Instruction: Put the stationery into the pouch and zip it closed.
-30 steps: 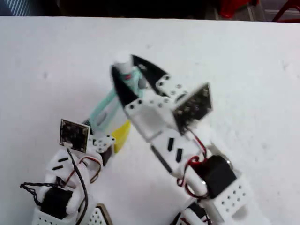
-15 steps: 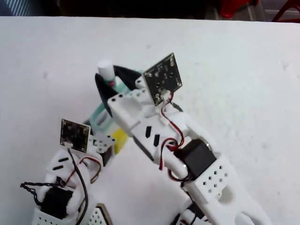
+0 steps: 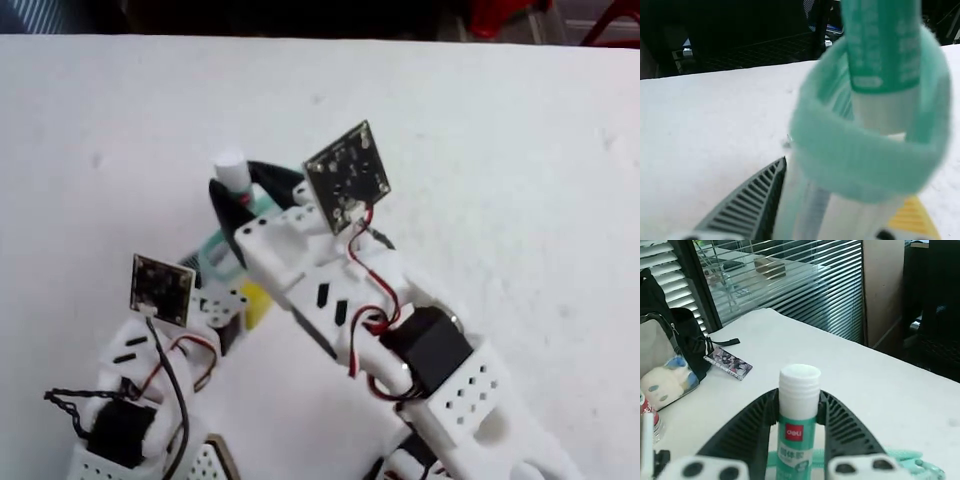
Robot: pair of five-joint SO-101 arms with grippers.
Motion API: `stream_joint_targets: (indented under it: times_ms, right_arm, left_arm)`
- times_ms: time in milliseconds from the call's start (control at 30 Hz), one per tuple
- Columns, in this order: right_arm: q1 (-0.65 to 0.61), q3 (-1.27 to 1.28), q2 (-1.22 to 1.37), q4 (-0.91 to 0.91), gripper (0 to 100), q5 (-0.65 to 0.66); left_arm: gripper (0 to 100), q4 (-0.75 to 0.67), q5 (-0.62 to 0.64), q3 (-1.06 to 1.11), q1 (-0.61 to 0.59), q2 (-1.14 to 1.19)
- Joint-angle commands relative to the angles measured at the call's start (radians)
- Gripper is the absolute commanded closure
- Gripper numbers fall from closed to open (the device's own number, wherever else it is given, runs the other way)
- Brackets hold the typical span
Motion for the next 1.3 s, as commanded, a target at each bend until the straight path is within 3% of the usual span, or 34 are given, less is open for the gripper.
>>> stream_joint_targets:
  times_ms: [0, 233, 500, 733, 1267]
  right_arm:
    - [-0.047, -0.005, -0.007, -0.008, 98.1, -0.002]
    - [-0.051, 0.075, -0.056, -0.048, 98.1, 0.16]
    - [-0.051, 0.075, -0.143, 0.031, 97.1, 0.167]
    - [-0.051, 0.075, -0.104, 0.033, 80.4, 0.16]
    - [-0.045, 0.052, -0.104, 0.031, 80.5, 0.167]
  left_arm:
    - [72, 0.003, -0.003, -0.012, 0.005, 0.008]
    - [72, 0.003, -0.003, -0.012, 0.004, 0.008]
    - [72, 0.003, -0.003, -0.012, 0.004, 0.008]
    - [74, 0.003, -0.006, -0.012, 0.004, 0.008]
    - [74, 0.003, -0.009, -0.012, 0.004, 0.008]
